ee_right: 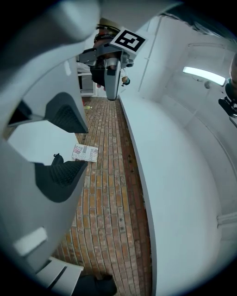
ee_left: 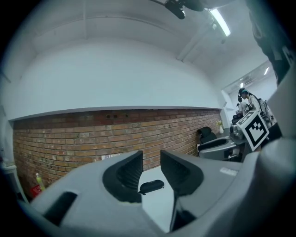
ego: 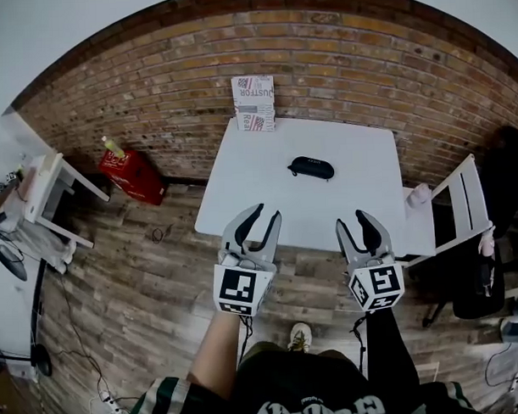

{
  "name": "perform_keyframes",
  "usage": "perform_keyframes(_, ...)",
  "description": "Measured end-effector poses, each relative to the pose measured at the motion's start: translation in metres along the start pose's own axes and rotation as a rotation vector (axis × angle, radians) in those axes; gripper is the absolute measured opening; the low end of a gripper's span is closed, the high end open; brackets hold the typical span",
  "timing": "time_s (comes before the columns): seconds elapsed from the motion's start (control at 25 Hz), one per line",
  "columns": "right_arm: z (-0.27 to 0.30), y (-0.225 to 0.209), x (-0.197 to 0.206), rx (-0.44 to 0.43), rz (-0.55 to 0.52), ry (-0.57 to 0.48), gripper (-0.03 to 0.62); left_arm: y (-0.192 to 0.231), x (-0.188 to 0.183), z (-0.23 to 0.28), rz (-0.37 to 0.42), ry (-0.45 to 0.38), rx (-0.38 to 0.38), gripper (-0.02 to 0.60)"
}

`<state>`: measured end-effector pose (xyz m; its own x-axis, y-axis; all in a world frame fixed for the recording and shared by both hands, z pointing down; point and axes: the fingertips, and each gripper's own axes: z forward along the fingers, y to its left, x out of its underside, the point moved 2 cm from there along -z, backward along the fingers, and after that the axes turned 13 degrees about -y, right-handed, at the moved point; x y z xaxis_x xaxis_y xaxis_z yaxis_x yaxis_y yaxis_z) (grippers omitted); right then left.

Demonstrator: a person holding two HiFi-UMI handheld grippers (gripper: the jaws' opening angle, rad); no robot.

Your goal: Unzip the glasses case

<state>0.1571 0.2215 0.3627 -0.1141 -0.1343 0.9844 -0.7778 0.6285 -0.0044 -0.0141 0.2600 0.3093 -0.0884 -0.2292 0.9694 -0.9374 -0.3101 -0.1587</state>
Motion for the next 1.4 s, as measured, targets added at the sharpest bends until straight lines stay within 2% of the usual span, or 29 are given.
perform_keyframes(0.44,0.066,-0.043,0.033,0.053,0.006,0.038,0.209,0.029,0.052,0.082,-0.011,0.038,0.105,0.117)
perform_keyframes(0.64,0.113,-0.078,0.047,0.111,-0.011,0.068,0.213,0.045,0.086,0.150,-0.034,0.048,0.214,0.117)
perform_keyframes(0.92,0.179,-0.108,0.070,0.163,0.017,0.129,0.221,0.074,0.129,0.228,-0.055,0.105,0.358,0.111)
perform_keyframes(1.12,0.206,-0.117,0.091,0.200,0.026,0.182,0.225,0.082,0.163,0.259,-0.079,0.159,0.437,0.083)
perform_keyframes(1.4,0.216,-0.131,0.118,0.257,0.040,0.225,0.230,0.079,0.196,0.283,-0.076,0.196,0.540,0.103)
